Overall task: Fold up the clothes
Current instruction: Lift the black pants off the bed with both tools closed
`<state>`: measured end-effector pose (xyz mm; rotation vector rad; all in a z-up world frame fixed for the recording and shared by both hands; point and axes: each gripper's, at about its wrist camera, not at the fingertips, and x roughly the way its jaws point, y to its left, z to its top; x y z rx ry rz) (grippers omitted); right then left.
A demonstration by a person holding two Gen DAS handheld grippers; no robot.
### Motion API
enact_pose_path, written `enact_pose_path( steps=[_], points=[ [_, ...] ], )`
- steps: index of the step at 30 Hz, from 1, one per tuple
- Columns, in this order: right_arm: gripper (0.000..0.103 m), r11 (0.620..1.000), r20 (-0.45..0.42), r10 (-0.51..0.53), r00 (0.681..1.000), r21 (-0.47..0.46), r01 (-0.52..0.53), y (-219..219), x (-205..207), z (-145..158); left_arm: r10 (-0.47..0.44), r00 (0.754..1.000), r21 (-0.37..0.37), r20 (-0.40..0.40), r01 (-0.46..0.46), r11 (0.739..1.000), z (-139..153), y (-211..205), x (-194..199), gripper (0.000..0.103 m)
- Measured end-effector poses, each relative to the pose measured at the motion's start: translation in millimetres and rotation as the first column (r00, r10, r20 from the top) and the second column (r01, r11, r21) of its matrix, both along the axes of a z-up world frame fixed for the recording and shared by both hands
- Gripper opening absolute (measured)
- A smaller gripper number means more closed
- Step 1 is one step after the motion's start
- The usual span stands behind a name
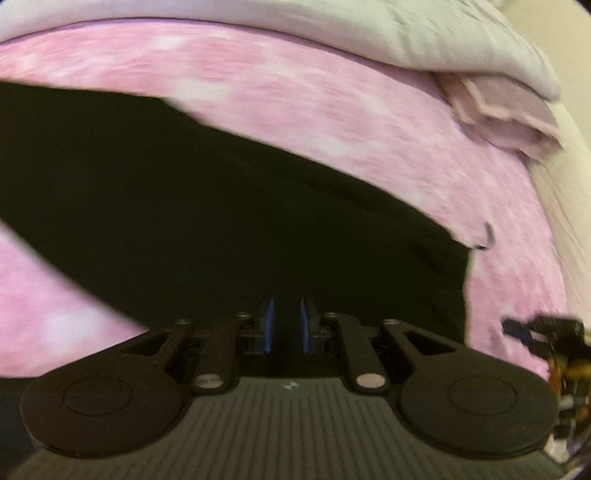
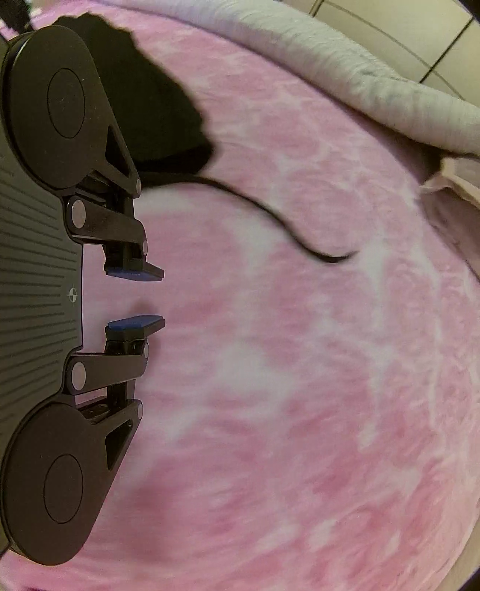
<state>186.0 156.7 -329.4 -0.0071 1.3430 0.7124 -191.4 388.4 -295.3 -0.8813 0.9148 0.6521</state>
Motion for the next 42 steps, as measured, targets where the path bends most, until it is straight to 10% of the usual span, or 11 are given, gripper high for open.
enact_pose_path(
  steps=[16, 20, 29, 36, 42],
  points=[
    [0.024, 0.998, -0.131, -0.049, 0.990, 0.029, 0.053, -15.0, 79.5, -27.7, 0.159, 0.986, -0.221, -0.054, -0.167, 0.961, -73.7, 16.5, 146.3, 0.024],
    [0.024, 0.998, -0.138, -0.049, 0.989, 0.036, 0.055, -15.4, 83.9, -27.8, 0.158, 0.985, -0.210, -0.067, -0.169, 0.963, -76.0, 18.8, 151.0, 0.000],
    [0.024, 0.994, -0.153, -0.036, 0.988, 0.094, 0.050, 4.4, 91.8, -22.1, 0.219, 0.975, -0.054, -0.045, -0.221, 0.974, -3.9, -27.3, 39.4, 0.000],
    [0.024, 0.983, -0.188, -0.046, 0.981, 0.168, 0.078, 45.0, 91.9, -32.3, 0.420, 0.884, -0.183, -0.206, -0.457, 0.871, -34.4, -62.5, -75.1, 0.007],
    [0.024, 0.956, -0.259, -0.152, 0.954, 0.206, 0.208, 66.1, 98.1, -58.0, 0.510, 0.835, -0.121, -0.208, -0.540, 0.833, -25.8, -64.0, -119.5, 0.007]
  ],
)
